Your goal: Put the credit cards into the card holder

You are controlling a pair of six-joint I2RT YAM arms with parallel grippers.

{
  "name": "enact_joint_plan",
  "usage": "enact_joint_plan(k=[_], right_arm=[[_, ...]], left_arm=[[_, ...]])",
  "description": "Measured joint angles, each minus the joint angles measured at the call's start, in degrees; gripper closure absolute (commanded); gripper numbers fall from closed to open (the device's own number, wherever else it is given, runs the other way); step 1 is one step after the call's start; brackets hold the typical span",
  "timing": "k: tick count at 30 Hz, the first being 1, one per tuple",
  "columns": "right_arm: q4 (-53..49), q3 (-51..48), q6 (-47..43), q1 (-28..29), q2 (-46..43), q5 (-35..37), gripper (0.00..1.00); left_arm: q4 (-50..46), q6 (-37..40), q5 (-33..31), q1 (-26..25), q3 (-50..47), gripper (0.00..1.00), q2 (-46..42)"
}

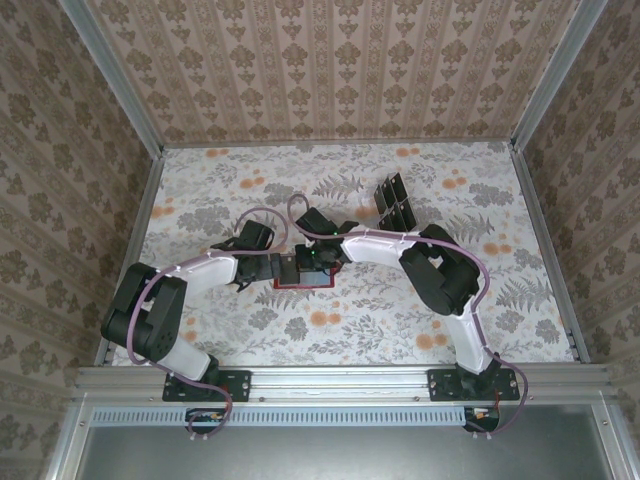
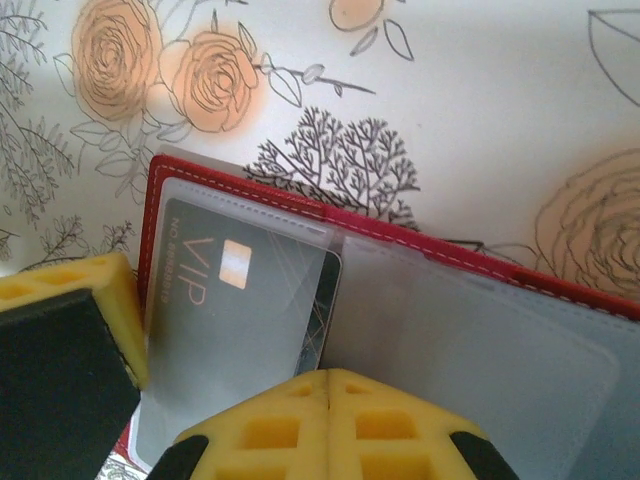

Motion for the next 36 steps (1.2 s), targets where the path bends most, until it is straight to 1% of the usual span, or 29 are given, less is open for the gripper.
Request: enact_joint_plan(k=[7, 15, 26, 36], right_arm=[[0.0, -5.2, -0.2, -1.7, -3.7, 0.0, 0.93], [0.2, -6.3, -1.0, -2.9, -4.3, 0.1, 0.94], [0.2, -6.8, -1.6, -2.5, -7.3, 0.1, 0.95], [1.2, -6.6, -1.3, -0.3, -7.2, -0.3, 0.96]], left_arm=[[0.0, 0.0, -0.1, 0.0, 0.0, 0.00, 0.0], [0.0, 0.0, -0.2, 0.0, 0.0, 0.00, 0.0], [0.0, 0.0, -0.2, 0.0, 0.0, 0.00, 0.0], [0.0, 0.0, -0.2, 0.0, 0.0, 0.00, 0.0]])
